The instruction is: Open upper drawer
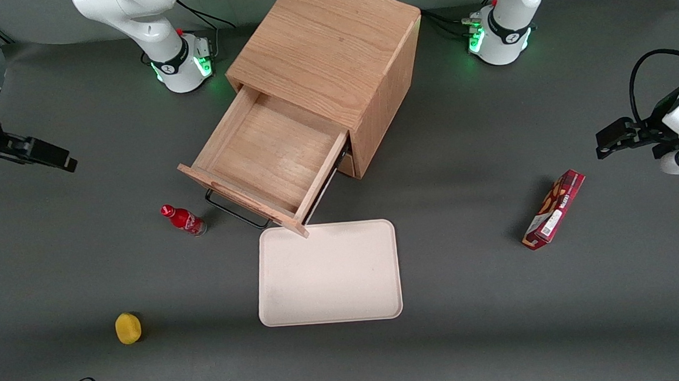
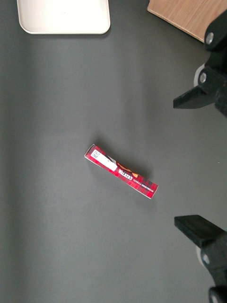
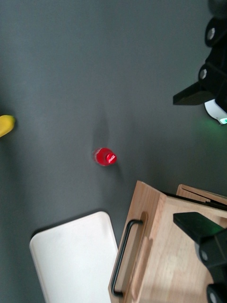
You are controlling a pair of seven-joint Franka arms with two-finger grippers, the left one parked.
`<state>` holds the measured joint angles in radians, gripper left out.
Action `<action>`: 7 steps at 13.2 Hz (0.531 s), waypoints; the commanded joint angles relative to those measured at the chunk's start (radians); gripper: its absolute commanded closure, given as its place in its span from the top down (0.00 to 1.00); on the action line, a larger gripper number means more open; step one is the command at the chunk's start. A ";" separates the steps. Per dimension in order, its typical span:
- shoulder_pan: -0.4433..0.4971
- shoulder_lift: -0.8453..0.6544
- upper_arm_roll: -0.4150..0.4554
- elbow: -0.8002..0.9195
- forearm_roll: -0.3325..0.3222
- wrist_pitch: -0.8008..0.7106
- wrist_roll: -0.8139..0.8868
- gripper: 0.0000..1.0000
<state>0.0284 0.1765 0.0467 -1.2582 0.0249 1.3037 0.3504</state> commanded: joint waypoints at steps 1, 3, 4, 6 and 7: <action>0.011 -0.145 -0.004 -0.264 -0.002 0.147 0.019 1.00; 0.011 -0.250 -0.004 -0.444 -0.003 0.271 0.016 1.00; 0.013 -0.268 -0.004 -0.466 -0.003 0.288 0.007 1.00; 0.004 -0.272 -0.004 -0.471 -0.003 0.287 -0.072 1.00; -0.005 -0.278 -0.004 -0.472 -0.003 0.281 -0.076 1.00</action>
<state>0.0333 -0.0547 0.0472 -1.6759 0.0249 1.5580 0.3172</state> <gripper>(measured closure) 0.000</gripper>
